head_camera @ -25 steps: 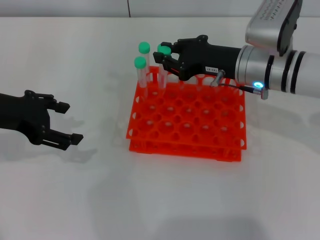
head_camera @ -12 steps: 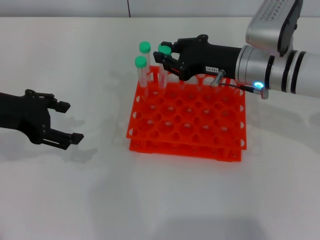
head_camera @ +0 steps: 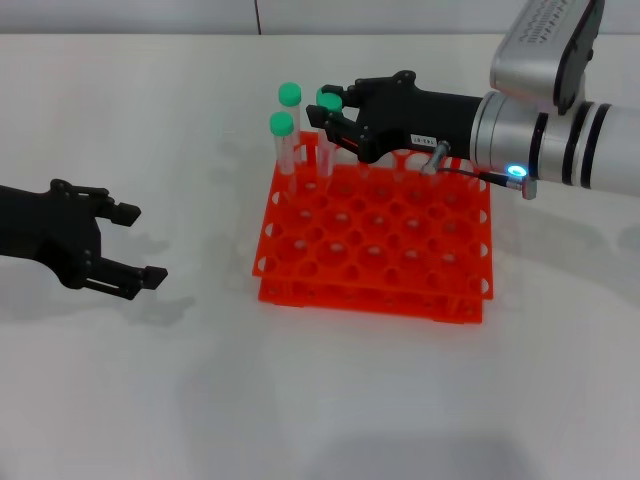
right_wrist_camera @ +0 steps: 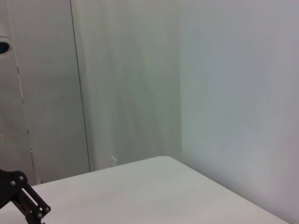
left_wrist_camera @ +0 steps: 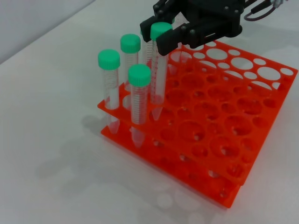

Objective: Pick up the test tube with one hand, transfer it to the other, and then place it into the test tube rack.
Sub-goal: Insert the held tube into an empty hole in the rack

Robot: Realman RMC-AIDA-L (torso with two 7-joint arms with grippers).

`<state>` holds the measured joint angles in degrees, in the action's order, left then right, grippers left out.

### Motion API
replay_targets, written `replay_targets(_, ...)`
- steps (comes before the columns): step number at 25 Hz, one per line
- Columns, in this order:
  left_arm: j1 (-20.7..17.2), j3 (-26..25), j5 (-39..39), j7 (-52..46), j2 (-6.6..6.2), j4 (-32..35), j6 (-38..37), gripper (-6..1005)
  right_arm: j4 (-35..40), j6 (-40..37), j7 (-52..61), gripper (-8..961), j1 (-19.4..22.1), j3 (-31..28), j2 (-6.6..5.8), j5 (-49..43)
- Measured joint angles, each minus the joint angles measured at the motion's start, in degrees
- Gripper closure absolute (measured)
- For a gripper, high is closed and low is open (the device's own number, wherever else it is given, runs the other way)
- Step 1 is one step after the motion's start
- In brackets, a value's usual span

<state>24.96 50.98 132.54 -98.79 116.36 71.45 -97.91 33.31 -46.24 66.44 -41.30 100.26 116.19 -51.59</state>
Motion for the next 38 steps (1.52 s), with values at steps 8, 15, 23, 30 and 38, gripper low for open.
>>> replay_targets(8, 0.00, 0.00, 0.00, 0.00, 0.00, 0.00, 0.00, 109, 0.00, 0.08, 0.03, 674, -0.05, 0.18, 0.00, 0.00)
replay_targets(15, 0.00, 0.00, 0.00, 0.00, 0.00, 0.00, 0.00, 109, 0.00, 0.23, 0.27, 674, -0.26, 0.29, 0.00, 0.00)
replay_targets(23, 0.00, 0.00, 0.00, 0.04, 0.00, -0.04, 0.09, 109, 0.00, -0.09, 0.08, 673, -0.36, 0.37, 0.00, -0.25)
replay_targets(30, 0.01, 0.00, 0.00, 0.09, -0.06, -0.45, 0.10, 109, 0.00, -0.15, 0.02, 673, -0.43, 0.37, 0.00, -0.24)
replay_targets(38, 0.29, 0.00, 0.03, 0.09, -0.09, -0.55, 0.10, 109, 0.00, -0.17, 0.04, 672, -0.45, 0.37, 0.00, -0.26)
